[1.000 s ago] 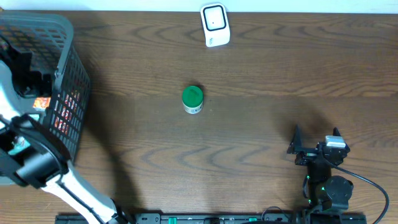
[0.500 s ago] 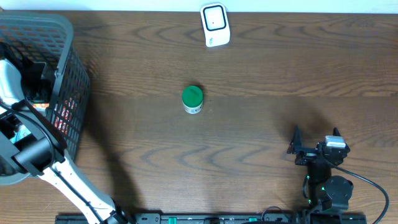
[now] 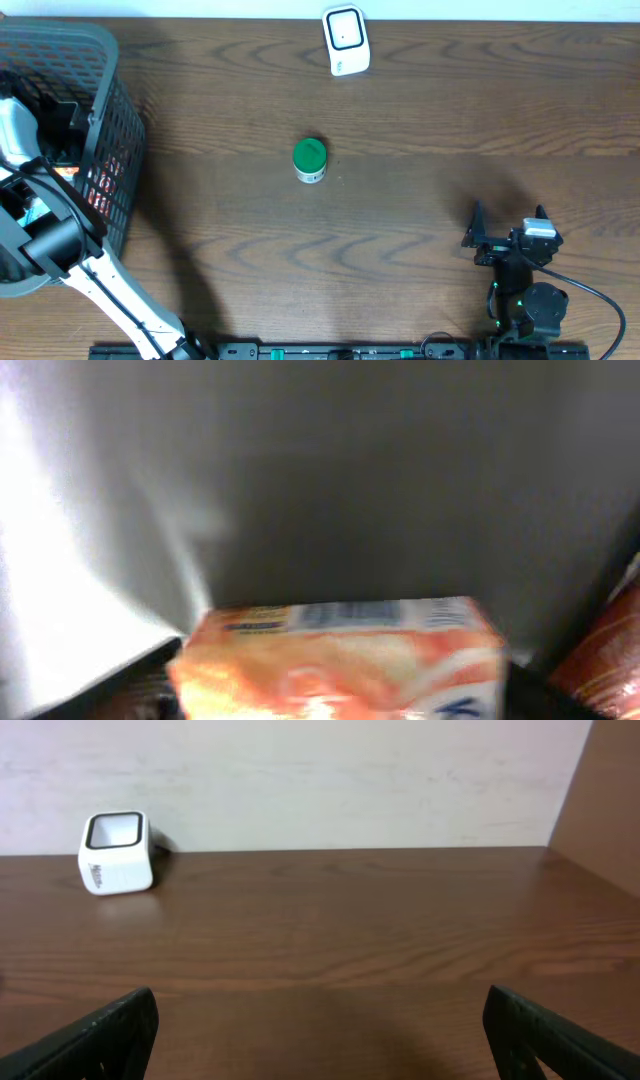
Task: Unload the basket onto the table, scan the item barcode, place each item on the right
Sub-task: 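Reach the left gripper into the basket and grasp the orange box, then lift the orange box and carry it to the scanner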
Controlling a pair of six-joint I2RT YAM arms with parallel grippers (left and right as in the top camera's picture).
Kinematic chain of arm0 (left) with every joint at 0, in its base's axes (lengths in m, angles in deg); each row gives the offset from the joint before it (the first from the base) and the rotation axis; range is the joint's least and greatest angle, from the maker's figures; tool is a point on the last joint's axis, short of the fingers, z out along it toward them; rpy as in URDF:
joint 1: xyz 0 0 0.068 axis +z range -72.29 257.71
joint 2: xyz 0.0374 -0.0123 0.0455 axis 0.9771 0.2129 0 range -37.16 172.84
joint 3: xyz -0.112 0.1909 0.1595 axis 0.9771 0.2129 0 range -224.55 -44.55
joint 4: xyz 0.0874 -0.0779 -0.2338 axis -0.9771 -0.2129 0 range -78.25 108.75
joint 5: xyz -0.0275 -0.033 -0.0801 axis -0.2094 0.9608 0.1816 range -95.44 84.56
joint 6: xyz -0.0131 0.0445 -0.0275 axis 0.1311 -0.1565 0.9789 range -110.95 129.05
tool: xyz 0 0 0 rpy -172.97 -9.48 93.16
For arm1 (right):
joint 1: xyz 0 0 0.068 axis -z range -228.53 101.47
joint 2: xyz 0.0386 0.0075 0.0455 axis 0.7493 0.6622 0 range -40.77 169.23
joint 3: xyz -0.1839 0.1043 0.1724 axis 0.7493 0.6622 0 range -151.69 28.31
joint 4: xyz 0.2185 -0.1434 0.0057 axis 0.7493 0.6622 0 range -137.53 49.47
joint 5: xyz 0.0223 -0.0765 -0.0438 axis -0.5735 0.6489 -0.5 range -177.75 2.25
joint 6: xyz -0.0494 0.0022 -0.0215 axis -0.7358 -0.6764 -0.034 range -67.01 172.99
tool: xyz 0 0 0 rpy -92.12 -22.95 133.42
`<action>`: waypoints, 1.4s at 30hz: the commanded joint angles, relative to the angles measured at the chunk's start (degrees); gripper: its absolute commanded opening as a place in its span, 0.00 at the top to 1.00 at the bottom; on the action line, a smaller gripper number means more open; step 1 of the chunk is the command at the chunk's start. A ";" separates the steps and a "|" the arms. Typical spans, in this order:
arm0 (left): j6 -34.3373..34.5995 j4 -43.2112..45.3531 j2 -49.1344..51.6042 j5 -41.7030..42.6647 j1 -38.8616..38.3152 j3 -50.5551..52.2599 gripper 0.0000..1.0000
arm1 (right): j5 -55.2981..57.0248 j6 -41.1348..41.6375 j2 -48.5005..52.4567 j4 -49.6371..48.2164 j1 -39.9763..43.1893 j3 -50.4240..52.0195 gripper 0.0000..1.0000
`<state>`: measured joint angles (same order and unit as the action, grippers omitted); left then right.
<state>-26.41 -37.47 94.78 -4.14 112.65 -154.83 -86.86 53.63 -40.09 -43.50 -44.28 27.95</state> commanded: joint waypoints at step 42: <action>23.47 -6.82 -41.86 17.53 -30.34 -0.17 0.40 | 0.11 0.15 -0.37 0.24 -0.22 0.04 0.01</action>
<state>-5.87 -43.53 52.18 11.31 88.97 -154.66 -86.89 53.63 -40.09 -43.50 -44.28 27.95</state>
